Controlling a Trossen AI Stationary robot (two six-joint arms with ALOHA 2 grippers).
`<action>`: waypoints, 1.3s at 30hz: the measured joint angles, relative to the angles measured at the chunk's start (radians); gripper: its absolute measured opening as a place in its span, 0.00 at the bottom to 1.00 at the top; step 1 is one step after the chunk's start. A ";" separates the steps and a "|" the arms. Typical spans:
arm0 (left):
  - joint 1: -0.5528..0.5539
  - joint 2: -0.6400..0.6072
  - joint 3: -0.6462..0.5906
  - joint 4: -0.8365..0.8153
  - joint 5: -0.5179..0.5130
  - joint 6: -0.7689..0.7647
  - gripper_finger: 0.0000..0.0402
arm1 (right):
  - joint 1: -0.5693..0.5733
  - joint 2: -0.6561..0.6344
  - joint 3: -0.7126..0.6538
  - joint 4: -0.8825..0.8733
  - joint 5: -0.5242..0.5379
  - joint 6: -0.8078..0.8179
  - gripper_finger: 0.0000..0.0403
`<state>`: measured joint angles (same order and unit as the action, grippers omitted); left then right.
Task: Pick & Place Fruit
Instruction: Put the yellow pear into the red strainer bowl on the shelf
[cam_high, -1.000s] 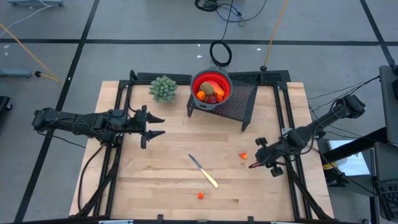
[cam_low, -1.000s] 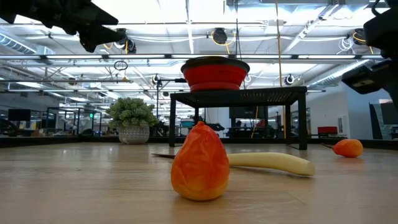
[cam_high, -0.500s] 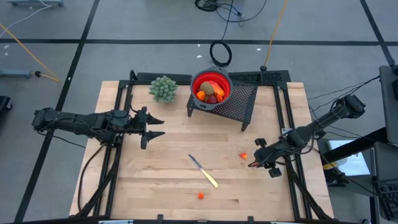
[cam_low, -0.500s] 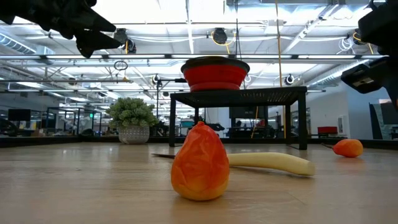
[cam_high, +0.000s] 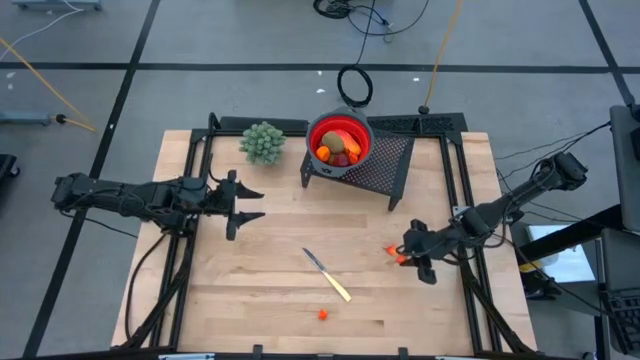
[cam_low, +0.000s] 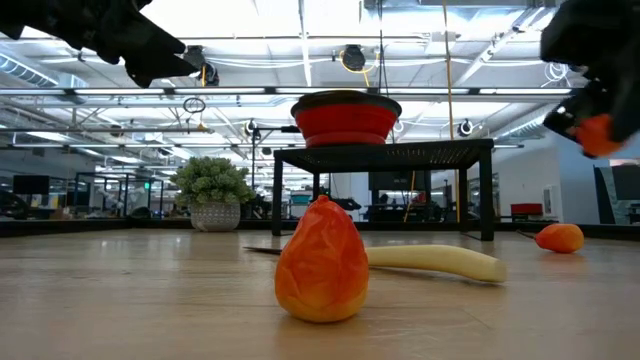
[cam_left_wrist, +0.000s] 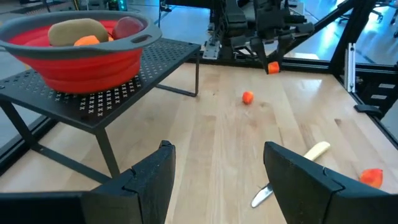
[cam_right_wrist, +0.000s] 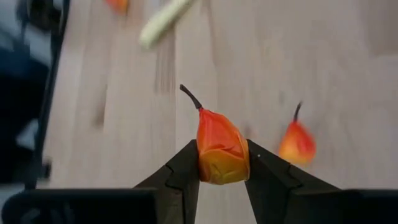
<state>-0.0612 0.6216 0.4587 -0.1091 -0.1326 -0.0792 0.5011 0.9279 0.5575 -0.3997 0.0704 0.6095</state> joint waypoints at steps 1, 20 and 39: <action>0.000 0.000 0.000 0.000 0.000 0.000 0.61 | 0.000 0.000 0.000 0.023 0.024 0.023 0.25; 0.000 0.000 0.000 0.001 0.000 0.121 0.61 | -0.101 0.079 0.000 0.955 0.408 -0.022 0.25; 0.000 0.000 0.000 0.002 0.000 0.135 0.61 | -0.241 0.202 0.000 1.380 0.406 -0.046 0.25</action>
<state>-0.0612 0.6216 0.4587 -0.1074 -0.1329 0.0555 0.2596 1.1297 0.5579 0.9805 0.4763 0.5632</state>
